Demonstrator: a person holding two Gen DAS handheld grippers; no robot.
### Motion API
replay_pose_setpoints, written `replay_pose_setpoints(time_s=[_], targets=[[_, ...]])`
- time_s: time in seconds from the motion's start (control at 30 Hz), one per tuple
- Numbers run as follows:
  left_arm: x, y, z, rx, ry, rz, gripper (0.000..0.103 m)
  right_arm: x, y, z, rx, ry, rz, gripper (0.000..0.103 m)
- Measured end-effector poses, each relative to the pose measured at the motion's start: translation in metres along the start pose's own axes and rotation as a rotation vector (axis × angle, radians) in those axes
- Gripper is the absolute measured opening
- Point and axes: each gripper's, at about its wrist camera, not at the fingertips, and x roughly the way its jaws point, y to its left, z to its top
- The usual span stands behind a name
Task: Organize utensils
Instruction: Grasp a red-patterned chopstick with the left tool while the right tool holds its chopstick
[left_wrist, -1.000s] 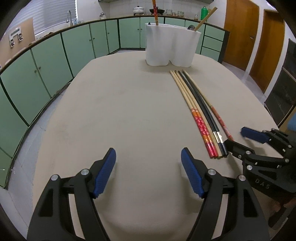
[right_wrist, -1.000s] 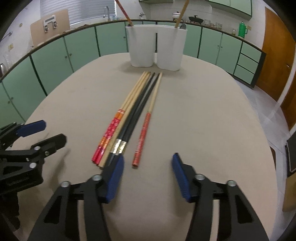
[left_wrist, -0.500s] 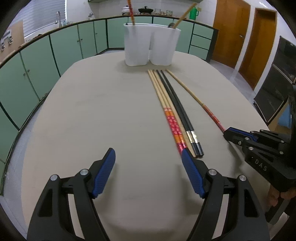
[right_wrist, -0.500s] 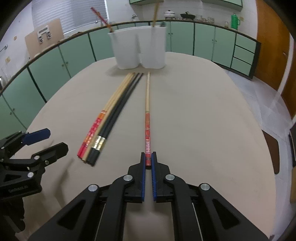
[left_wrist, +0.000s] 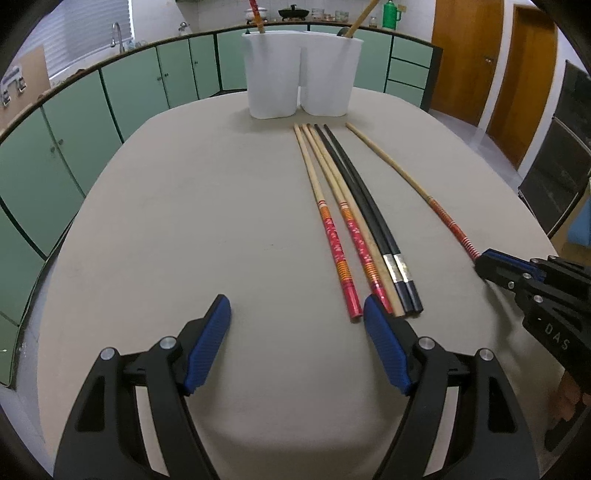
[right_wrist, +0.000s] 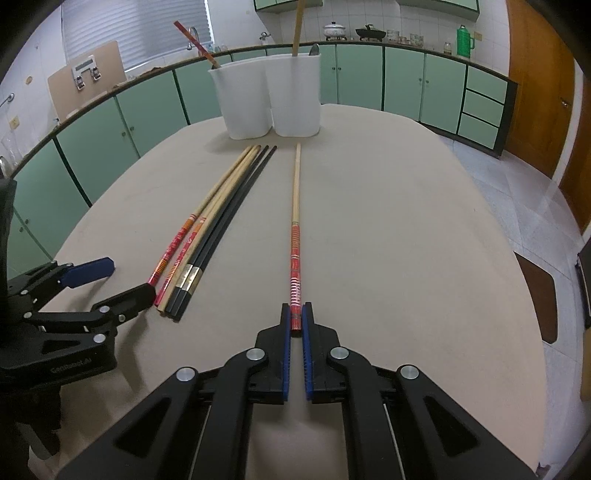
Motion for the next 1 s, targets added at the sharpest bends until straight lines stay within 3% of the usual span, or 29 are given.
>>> replay_pose_setpoints(time_s=[0.27,0.43,0.5,0.6,0.83,1.0], targets=[[-0.002,0.001,0.000,-0.018,-0.004,0.010,0.069,-0.001,0.001,-0.001,0.003,-0.006,0.028,0.012],[-0.003,-0.008,0.000,-0.006,-0.015,-0.012,0.045,0.001,0.003,0.000,0.003,-0.004,0.026,0.012],[-0.004,-0.012,0.001,-0.001,-0.017,-0.034,0.023,0.001,0.002,0.000,0.006,-0.004,0.027,0.009],[-0.004,-0.020,0.001,0.013,-0.019,-0.041,0.008,0.000,0.000,-0.001,0.018,-0.005,0.032,0.006],[-0.006,-0.018,0.000,-0.011,-0.018,-0.045,0.006,-0.006,0.001,0.001,0.010,-0.020,0.035,0.006],[-0.027,-0.010,0.006,-0.021,-0.063,-0.041,0.005,-0.027,0.001,0.010,-0.007,-0.066,0.046,0.006]])
